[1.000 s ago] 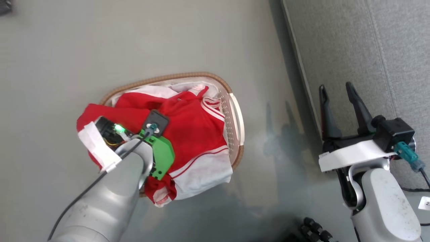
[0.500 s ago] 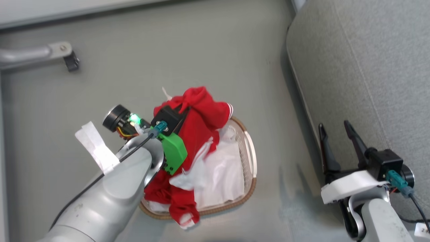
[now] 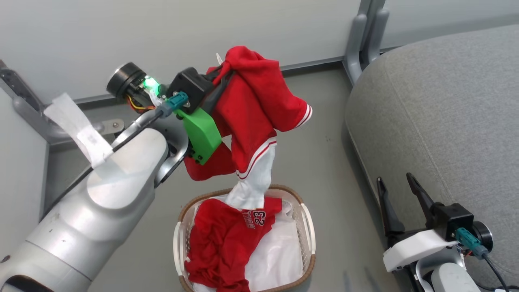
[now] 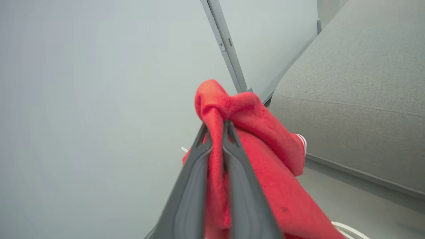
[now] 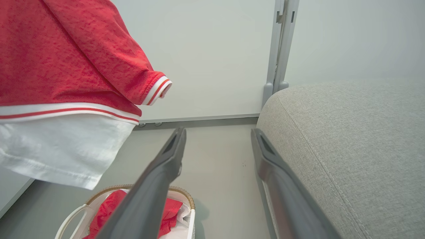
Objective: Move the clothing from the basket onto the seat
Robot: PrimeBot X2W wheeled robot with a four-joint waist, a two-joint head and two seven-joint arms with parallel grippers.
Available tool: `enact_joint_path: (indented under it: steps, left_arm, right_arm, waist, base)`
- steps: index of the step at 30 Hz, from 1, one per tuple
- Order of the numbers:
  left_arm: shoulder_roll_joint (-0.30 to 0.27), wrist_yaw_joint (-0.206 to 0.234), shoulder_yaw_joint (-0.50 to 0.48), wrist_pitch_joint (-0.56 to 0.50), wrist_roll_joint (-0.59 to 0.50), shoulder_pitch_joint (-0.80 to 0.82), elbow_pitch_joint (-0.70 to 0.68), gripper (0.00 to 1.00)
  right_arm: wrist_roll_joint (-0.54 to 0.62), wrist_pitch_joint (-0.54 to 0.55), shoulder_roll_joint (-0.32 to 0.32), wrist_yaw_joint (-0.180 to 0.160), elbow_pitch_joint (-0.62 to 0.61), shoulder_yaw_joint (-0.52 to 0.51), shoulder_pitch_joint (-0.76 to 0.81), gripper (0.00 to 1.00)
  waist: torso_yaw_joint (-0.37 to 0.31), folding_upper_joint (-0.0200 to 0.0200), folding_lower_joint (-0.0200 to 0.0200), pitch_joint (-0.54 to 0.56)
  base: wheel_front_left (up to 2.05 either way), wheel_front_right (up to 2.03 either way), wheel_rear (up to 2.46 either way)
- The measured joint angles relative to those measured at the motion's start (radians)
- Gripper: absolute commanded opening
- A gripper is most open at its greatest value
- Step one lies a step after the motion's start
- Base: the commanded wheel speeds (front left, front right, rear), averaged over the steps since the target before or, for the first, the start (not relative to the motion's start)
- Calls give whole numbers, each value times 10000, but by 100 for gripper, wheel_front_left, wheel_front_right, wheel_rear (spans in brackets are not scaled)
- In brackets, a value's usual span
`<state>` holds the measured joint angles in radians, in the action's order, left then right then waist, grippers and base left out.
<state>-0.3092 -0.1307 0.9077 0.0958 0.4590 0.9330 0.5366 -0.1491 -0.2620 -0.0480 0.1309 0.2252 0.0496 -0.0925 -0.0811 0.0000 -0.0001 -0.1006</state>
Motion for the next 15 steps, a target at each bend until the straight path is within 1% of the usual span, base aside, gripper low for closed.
enact_joint_path:
  steps: [5,8,13,15]
  left_arm:
    - [-44,98,-199,-378,305,192,-533,0]
    - [-17,259,-336,-552,428,235,-775,0]
    - [88,470,-374,-675,506,273,-913,0]
    - [148,568,-372,-686,506,300,-913,0]
  right_arm:
    - [79,2,0,0,-115,205,-29,100]
    - [86,2,-4,0,-215,422,-95,100]
    - [75,0,-2,0,-268,1150,-370,100]
    - [-125,0,-6,0,-291,1595,-658,100]
  waist:
    - [-99,0,0,371]
    - [-139,0,0,497]
    - [-109,0,0,571]
    - [-102,0,0,589]
  base:
    - [0,0,0]
    - [0,0,0]
    - [0,0,0]
    - [0,0,0]
